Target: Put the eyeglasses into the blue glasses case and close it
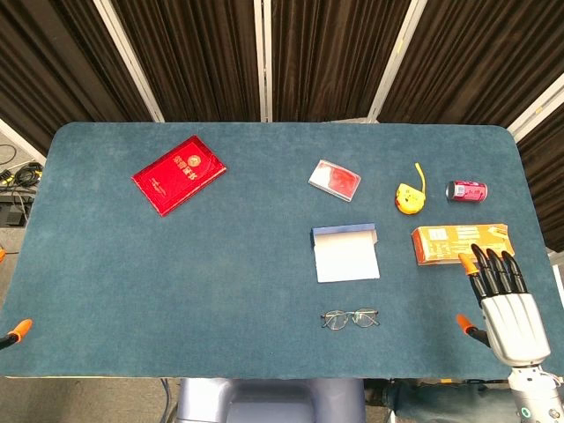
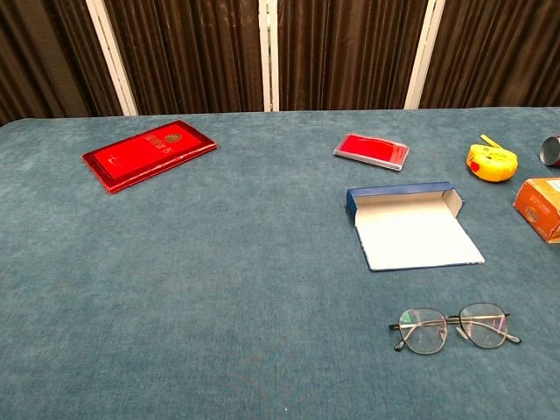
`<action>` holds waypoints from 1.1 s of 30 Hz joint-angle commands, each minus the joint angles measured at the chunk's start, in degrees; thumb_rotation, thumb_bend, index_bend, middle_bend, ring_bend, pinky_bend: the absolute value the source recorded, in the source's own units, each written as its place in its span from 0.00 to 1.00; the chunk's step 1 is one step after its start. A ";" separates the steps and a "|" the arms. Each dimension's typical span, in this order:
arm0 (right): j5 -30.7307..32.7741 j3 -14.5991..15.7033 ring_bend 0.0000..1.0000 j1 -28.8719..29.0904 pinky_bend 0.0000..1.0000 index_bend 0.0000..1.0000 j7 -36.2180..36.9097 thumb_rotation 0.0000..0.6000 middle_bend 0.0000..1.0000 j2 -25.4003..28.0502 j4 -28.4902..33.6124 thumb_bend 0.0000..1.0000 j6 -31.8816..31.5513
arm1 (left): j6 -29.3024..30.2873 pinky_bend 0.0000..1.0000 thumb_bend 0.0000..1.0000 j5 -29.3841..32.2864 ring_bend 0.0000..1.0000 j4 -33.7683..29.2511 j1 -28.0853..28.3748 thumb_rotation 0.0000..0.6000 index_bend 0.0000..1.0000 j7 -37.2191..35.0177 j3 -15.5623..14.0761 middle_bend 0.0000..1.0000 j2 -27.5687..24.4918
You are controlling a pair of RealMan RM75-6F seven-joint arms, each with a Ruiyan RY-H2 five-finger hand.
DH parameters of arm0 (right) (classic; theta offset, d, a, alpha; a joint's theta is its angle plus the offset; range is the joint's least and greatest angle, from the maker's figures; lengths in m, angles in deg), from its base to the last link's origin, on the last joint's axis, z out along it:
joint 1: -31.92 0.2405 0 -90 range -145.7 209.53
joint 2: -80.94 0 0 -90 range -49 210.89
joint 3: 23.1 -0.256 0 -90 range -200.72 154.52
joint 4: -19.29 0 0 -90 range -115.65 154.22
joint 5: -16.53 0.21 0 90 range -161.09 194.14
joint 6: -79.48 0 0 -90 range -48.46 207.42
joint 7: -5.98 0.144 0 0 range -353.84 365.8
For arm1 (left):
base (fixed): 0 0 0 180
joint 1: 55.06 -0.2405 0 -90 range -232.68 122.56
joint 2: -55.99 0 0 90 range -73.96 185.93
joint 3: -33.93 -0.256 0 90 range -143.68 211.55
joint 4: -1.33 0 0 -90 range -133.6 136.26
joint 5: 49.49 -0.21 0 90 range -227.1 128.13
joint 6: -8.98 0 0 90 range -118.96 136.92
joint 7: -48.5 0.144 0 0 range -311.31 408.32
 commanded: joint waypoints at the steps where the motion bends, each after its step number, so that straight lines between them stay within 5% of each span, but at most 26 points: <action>1: -0.22 0.15 0.00 0.00 0.00 0.00 -0.20 1.00 0.00 0.05 0.14 0.00 0.06 | -0.01 0.00 0.00 0.06 0.00 0.01 -0.02 1.00 0.00 -0.05 -0.01 0.00 0.00; 8: -0.46 0.70 0.00 0.44 0.00 0.00 -0.92 1.00 0.00 -0.18 0.27 0.00 1.49 | -0.20 0.00 0.00 0.32 0.00 -0.02 0.08 1.00 0.00 0.15 0.06 0.00 0.09; 14: -0.96 1.56 0.00 6.08 0.00 0.01 1.57 1.00 0.00 0.76 1.19 0.00 11.81 | -1.01 0.00 0.00 1.72 0.00 -0.01 0.64 1.00 0.00 1.99 0.57 0.00 0.97; 21: 2.28 -0.38 0.00 13.80 0.00 0.31 -1.15 1.00 0.00 -0.43 1.51 0.00 23.93 | -2.64 0.00 0.00 4.41 0.00 -0.01 1.85 1.00 0.00 4.37 1.59 0.00 2.11; 26: 8.55 -1.57 0.00 19.92 0.00 0.38 -3.04 1.00 0.00 -5.51 0.58 0.04 34.50 | -4.34 0.00 0.00 7.38 0.00 0.71 3.00 1.00 0.00 6.27 2.45 0.00 3.18; 33: 11.52 -1.00 0.00 22.84 0.00 0.44 -6.09 1.00 0.00 -10.75 -2.71 0.13 37.85 | -4.76 0.00 0.00 9.04 0.00 0.99 3.49 1.00 0.00 7.06 2.84 0.00 3.67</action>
